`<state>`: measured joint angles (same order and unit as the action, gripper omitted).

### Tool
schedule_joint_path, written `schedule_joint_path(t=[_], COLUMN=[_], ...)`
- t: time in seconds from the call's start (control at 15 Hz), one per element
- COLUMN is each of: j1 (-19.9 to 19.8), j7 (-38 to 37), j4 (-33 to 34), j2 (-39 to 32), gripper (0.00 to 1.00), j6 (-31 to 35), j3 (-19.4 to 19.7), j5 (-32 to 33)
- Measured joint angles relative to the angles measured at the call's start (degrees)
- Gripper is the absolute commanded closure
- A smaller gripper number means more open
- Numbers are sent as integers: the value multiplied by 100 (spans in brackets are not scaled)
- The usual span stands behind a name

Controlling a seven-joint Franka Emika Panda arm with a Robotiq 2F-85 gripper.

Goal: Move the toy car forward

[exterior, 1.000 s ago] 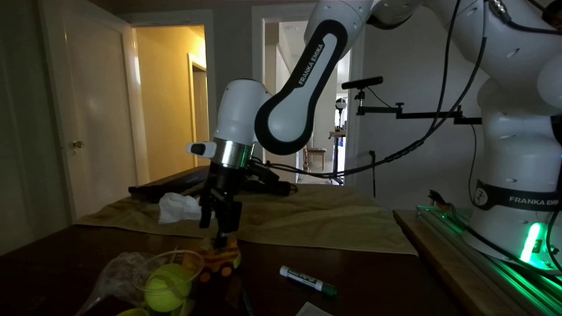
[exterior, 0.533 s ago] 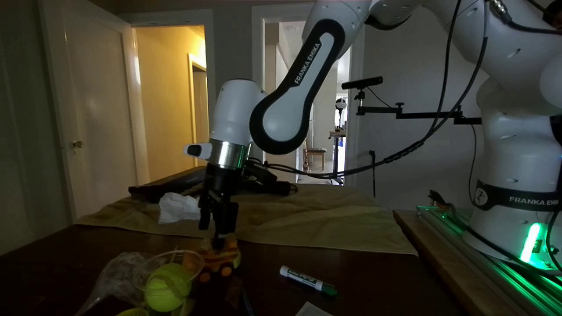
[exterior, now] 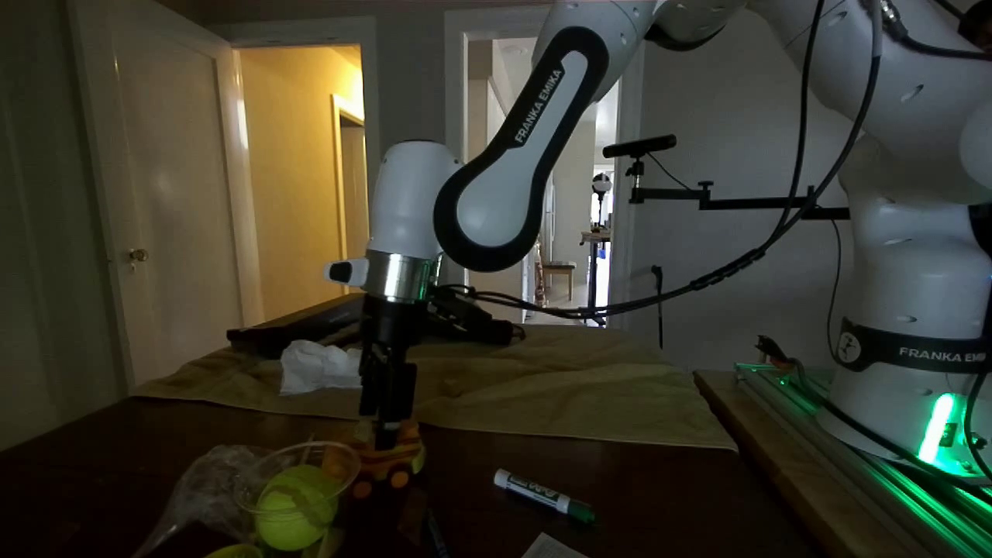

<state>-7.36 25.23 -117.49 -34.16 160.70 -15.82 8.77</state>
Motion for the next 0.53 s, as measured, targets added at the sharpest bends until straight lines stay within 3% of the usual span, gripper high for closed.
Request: schedule_joint_path(t=[0.53], j1=[57], j7=[-145], j4=[-1], j2=[6], gripper=[0], j6=[-231], j3=[294], j5=[-32])
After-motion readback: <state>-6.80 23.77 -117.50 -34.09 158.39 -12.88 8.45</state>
